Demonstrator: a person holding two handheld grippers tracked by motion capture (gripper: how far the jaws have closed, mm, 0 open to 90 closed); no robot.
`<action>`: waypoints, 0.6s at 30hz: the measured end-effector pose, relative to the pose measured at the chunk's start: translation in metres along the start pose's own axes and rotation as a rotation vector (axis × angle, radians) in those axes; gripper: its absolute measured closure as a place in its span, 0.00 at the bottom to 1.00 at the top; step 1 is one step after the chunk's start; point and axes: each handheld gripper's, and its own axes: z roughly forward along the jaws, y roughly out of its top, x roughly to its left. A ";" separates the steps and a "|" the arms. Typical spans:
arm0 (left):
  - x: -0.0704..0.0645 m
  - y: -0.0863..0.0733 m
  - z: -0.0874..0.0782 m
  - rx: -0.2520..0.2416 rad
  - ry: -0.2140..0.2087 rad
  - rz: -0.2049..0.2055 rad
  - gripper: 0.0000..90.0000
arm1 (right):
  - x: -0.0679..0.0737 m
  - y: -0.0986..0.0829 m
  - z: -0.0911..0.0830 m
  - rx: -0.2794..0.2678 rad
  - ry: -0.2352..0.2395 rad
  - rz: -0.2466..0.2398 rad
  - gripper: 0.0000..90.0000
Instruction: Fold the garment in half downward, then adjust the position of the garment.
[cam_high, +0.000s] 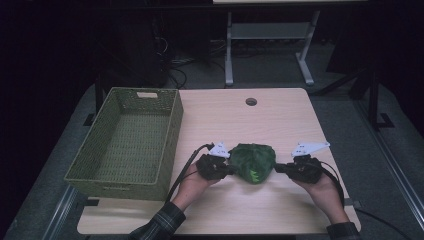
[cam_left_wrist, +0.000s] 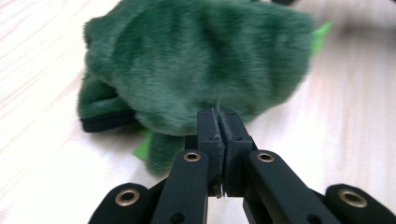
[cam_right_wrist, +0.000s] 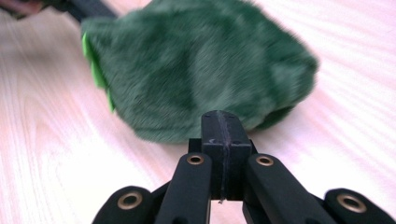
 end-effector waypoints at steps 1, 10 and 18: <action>-0.002 0.000 0.000 0.004 -0.004 0.006 0.98 | -0.003 0.002 -0.001 -0.008 -0.002 -0.002 1.00; -0.019 0.004 0.011 0.028 -0.055 0.029 0.98 | -0.027 0.027 0.002 -0.047 -0.016 0.011 1.00; -0.028 0.006 0.032 0.063 -0.088 0.048 0.97 | -0.048 0.064 0.024 -0.071 -0.013 0.013 1.00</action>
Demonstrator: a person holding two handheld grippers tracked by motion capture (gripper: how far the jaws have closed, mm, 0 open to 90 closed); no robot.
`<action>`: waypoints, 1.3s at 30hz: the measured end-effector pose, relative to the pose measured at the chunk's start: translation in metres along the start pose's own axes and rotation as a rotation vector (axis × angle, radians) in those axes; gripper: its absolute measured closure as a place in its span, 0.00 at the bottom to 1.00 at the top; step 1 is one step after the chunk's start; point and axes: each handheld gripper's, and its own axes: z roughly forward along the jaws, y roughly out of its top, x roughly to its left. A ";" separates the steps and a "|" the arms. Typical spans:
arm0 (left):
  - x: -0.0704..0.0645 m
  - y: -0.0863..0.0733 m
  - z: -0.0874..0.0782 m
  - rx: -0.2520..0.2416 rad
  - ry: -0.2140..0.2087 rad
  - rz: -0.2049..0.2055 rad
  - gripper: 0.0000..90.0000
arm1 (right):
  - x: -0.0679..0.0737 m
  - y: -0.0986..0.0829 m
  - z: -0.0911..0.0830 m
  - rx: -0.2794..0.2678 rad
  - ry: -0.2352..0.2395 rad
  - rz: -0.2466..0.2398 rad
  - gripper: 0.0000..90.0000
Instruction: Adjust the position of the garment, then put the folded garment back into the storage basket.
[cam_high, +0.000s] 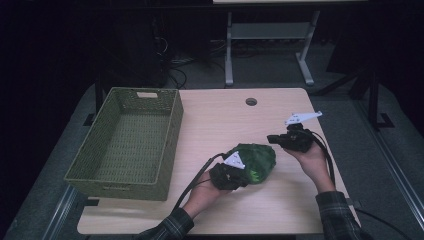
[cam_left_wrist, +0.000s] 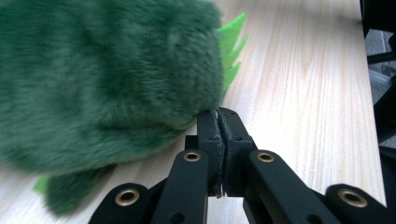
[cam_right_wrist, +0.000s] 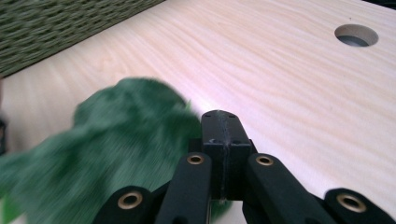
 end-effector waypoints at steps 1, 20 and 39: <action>-0.001 0.000 0.003 0.005 0.001 -0.002 0.97 | -0.002 0.004 0.005 0.003 0.010 0.001 1.00; 0.018 -0.004 0.013 0.011 0.026 -0.028 0.97 | -0.013 -0.010 0.058 0.152 0.086 0.025 1.00; 0.044 -0.016 -0.010 0.023 0.105 -0.045 0.97 | 0.012 -0.037 0.029 0.171 0.109 -0.010 1.00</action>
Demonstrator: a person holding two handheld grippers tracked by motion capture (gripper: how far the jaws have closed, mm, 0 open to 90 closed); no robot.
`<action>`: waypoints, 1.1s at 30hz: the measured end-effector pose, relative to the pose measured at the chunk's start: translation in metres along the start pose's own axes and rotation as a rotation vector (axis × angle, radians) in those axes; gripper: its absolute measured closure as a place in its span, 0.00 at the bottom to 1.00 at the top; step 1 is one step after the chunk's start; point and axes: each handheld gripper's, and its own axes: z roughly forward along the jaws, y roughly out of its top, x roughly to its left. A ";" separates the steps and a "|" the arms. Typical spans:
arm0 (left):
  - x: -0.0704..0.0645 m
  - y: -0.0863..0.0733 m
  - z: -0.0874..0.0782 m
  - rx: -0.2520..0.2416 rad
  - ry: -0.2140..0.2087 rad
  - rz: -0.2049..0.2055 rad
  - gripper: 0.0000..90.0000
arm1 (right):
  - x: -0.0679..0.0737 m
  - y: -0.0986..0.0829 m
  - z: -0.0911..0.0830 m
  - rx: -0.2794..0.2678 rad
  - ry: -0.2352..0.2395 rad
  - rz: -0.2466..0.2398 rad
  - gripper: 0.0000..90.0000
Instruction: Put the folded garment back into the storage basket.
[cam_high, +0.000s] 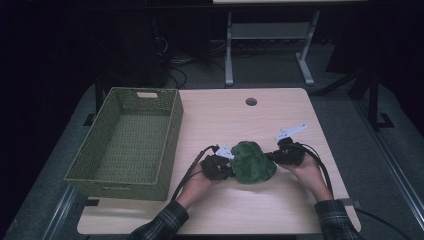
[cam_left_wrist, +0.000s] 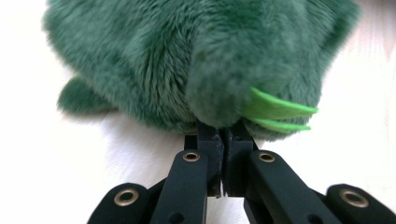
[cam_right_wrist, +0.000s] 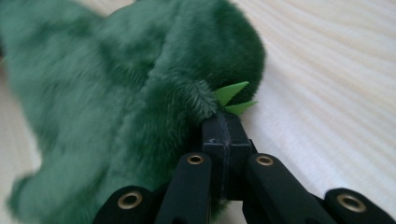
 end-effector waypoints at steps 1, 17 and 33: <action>0.002 -0.001 -0.002 0.004 0.005 0.008 0.97 | 0.002 -0.002 -0.001 0.004 0.001 -0.004 1.00; 0.014 -0.004 -0.022 -0.007 0.026 0.025 0.86 | 0.018 -0.031 -0.026 -0.083 -0.084 0.036 0.82; 0.006 0.014 -0.044 -0.025 -0.025 0.053 0.27 | 0.015 -0.073 -0.028 -0.048 -0.331 0.128 0.06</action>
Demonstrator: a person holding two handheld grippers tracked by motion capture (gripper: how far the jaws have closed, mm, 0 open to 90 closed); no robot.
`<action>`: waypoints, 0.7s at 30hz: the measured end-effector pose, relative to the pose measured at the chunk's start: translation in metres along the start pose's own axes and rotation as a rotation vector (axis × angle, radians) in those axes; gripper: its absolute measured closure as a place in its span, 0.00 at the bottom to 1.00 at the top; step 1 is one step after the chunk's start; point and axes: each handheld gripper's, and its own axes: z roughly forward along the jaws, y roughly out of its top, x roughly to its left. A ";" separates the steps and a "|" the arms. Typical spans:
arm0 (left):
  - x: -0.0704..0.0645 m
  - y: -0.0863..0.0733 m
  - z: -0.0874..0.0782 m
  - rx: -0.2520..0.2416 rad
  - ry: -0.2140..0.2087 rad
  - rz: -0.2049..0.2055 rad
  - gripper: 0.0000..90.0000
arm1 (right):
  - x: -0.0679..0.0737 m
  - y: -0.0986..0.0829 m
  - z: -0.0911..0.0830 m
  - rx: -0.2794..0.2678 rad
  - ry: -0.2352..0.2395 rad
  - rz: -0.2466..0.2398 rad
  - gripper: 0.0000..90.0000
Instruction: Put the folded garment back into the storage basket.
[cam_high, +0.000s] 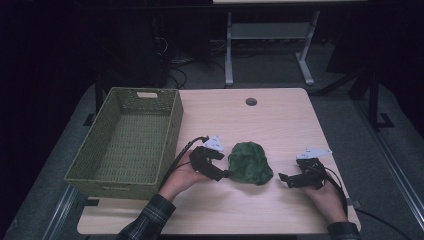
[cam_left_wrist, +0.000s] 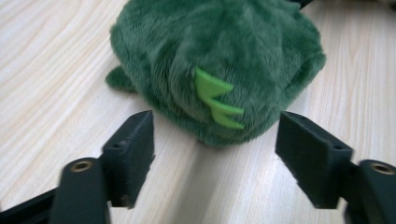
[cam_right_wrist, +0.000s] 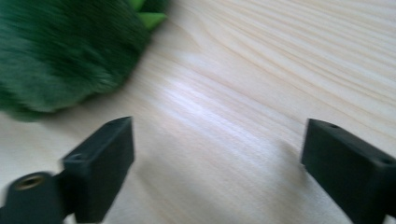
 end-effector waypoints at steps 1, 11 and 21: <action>0.001 0.002 0.000 0.009 -0.003 0.019 0.25 | 0.001 0.000 0.002 0.001 -0.014 -0.004 0.04; 0.002 0.019 0.019 -0.004 -0.015 0.053 0.18 | -0.001 -0.003 0.007 -0.032 -0.019 -0.004 0.03; 0.003 0.024 0.047 0.031 -0.015 0.072 0.18 | -0.002 -0.003 0.007 -0.032 -0.021 -0.003 0.03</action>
